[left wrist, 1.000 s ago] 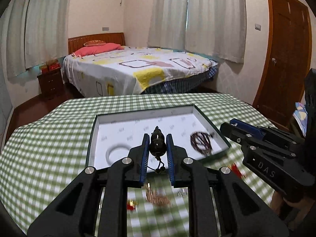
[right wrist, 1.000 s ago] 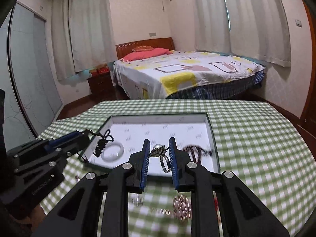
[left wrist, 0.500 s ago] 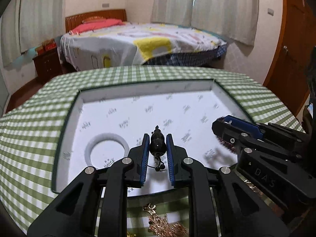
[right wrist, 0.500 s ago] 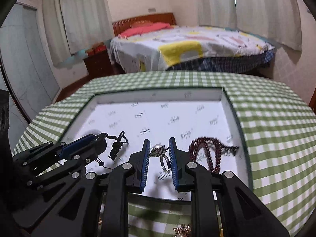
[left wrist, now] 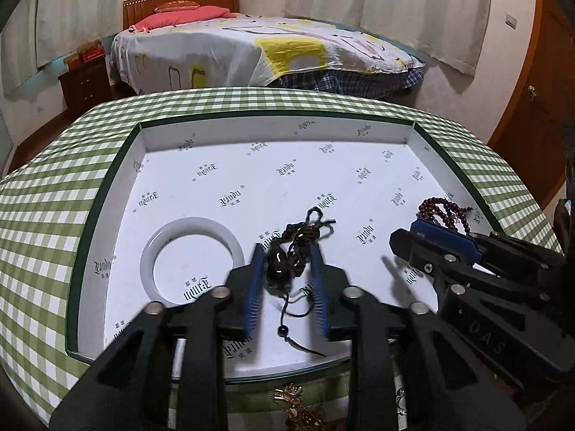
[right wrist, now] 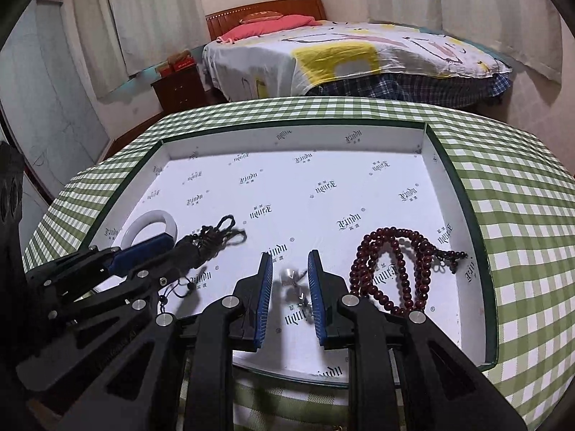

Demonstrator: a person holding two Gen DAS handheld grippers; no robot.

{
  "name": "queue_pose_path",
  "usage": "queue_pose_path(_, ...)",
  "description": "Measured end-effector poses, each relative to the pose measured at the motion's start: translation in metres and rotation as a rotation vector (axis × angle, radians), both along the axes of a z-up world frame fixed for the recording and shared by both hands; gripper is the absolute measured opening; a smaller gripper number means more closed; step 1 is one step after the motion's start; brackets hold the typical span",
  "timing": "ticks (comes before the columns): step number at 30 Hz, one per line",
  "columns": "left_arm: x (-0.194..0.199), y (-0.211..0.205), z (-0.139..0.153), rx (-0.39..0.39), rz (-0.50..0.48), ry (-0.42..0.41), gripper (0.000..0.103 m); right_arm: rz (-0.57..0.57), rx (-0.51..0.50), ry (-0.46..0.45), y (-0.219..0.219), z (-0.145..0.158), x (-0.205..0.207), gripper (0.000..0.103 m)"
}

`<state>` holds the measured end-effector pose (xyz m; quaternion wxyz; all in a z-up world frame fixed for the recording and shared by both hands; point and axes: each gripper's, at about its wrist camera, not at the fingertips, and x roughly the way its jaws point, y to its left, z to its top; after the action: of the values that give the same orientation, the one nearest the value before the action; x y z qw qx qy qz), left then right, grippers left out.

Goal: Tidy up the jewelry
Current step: 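Place the black pendant in the box with the left tool while the right tool places the ring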

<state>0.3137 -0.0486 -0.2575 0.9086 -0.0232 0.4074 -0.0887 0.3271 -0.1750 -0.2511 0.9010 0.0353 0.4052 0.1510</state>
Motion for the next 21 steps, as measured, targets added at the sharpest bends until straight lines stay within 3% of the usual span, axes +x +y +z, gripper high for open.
queue_pose_path(1,-0.001,0.001,0.000,-0.002,0.002,-0.001,0.040,0.000,0.005,0.001,0.000,0.000,-0.001,0.029)
queue_pose_path(3,-0.002,0.002,0.000,-0.005,0.008,-0.003,0.040,-0.004,0.006,-0.002,-0.001,0.000,-0.001,0.034)
queue_pose_path(12,-0.011,0.008,0.017,-0.039,0.018,-0.027,0.053,-0.021,0.014,-0.053,-0.010,0.021,-0.013,0.035)
queue_pose_path(21,-0.043,0.016,0.047,-0.060,0.034,-0.090,0.058,-0.063,0.033,-0.114,-0.026,0.049,-0.044,0.035)
